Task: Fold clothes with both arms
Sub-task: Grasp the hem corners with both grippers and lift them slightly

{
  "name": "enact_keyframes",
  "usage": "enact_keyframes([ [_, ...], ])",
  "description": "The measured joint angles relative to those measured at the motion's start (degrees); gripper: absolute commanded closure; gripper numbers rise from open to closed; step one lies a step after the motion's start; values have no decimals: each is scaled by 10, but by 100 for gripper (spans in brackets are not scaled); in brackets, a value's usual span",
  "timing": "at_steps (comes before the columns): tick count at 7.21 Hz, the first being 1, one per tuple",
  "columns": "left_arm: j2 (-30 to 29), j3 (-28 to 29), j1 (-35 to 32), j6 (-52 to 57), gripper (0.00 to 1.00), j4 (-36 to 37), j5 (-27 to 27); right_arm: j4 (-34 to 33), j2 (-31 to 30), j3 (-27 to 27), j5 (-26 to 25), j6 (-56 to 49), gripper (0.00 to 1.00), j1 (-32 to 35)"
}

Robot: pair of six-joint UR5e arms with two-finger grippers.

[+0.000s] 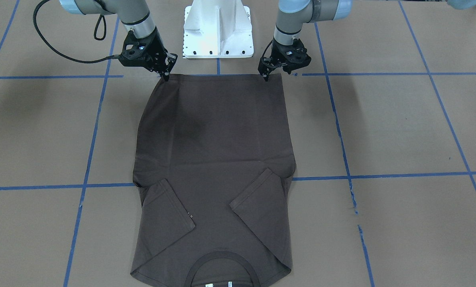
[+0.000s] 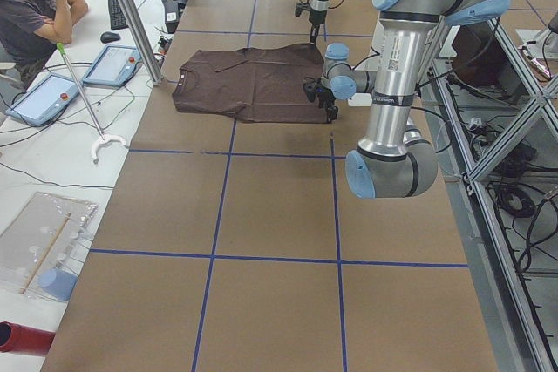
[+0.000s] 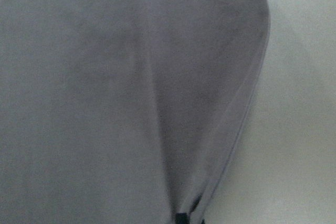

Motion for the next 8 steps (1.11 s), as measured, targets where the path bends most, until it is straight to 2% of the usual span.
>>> enact_keyframes([
  [2,4,3,4,-2,6,1,1,-1,0,-1,3,-1,100,4],
  [3,4,5,5,-2,12,2,1,-1,0,-1,5,-1,100,6],
  [4,4,7,7,-3,22,1,1,-2,0,-1,6,-1,100,8],
  [6,4,8,10,-7,54,2,1,-5,0,0,7,-1,100,11],
  [8,2,8,12,-15,74,1,1,-5,-1,0,7,-1,100,12],
])
